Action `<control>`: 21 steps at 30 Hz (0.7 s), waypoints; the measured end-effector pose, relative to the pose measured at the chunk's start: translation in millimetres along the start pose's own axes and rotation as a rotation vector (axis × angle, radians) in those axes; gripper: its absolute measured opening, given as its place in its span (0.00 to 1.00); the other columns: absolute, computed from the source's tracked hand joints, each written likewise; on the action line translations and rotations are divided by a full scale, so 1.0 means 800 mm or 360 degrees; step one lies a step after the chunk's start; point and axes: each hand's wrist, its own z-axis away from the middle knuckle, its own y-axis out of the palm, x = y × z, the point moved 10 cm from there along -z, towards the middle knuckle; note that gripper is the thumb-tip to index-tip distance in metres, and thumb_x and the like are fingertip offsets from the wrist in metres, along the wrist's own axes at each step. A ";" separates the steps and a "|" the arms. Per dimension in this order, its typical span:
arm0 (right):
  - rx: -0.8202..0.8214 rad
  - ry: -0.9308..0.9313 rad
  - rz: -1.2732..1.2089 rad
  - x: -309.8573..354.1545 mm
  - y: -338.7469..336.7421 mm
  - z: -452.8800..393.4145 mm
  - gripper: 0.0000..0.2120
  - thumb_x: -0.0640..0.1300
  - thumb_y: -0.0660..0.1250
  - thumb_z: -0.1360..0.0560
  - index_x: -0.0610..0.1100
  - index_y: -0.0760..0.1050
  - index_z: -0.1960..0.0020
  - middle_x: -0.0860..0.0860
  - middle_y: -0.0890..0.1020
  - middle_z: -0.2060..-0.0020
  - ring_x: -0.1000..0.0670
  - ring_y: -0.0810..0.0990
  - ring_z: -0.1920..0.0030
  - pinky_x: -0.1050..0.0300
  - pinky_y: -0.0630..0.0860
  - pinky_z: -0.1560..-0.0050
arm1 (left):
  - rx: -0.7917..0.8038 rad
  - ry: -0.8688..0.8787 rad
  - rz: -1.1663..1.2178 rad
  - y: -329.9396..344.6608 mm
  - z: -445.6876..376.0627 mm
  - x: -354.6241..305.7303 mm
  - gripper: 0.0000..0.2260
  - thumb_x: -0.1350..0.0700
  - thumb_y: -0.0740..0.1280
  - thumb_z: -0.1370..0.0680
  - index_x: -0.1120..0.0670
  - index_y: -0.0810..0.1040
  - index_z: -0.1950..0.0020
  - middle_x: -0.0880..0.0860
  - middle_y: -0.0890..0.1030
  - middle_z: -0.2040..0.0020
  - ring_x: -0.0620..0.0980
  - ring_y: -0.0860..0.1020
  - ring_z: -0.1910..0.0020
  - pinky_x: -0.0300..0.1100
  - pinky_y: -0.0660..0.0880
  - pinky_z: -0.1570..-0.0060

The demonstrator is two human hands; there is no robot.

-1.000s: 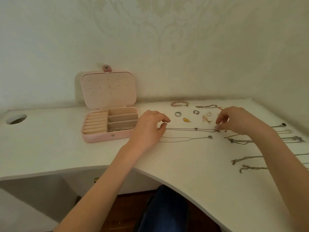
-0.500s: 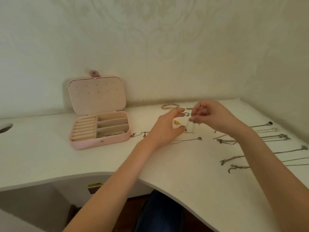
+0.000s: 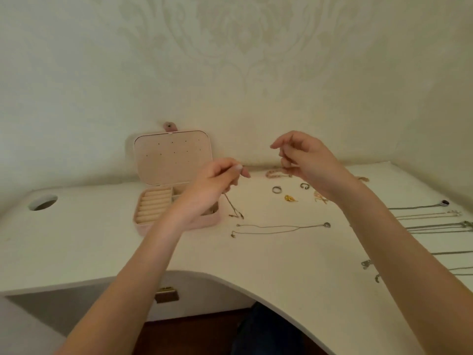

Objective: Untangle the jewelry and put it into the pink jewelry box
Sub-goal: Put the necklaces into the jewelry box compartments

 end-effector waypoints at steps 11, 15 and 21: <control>0.0547 -0.0283 0.0606 0.039 0.163 -0.015 0.17 0.31 0.52 0.22 0.45 0.76 0.56 0.48 0.71 0.66 0.54 0.69 0.66 0.64 0.74 0.61 | -0.0273 0.0076 0.0053 -0.111 -0.002 -0.027 0.14 0.60 0.59 0.19 0.52 0.80 0.60 0.43 0.73 0.73 0.45 0.65 0.71 0.38 0.62 0.69; 0.0483 -0.0189 0.0207 0.045 0.161 -0.025 0.16 0.30 0.50 0.22 0.44 0.71 0.60 0.51 0.71 0.65 0.56 0.68 0.67 0.66 0.71 0.63 | -0.0240 0.0113 -0.0037 -0.118 0.000 -0.038 0.11 0.60 0.60 0.20 0.54 0.80 0.57 0.43 0.75 0.71 0.44 0.67 0.70 0.35 0.64 0.69; 0.0421 -0.0106 -0.0133 0.045 0.156 -0.037 0.17 0.30 0.49 0.21 0.43 0.71 0.59 0.50 0.70 0.65 0.55 0.67 0.69 0.65 0.71 0.64 | -0.0084 -0.0140 -0.0158 -0.116 0.025 0.025 0.08 0.63 0.61 0.21 0.56 0.79 0.55 0.50 0.78 0.64 0.38 0.75 0.68 0.29 0.74 0.62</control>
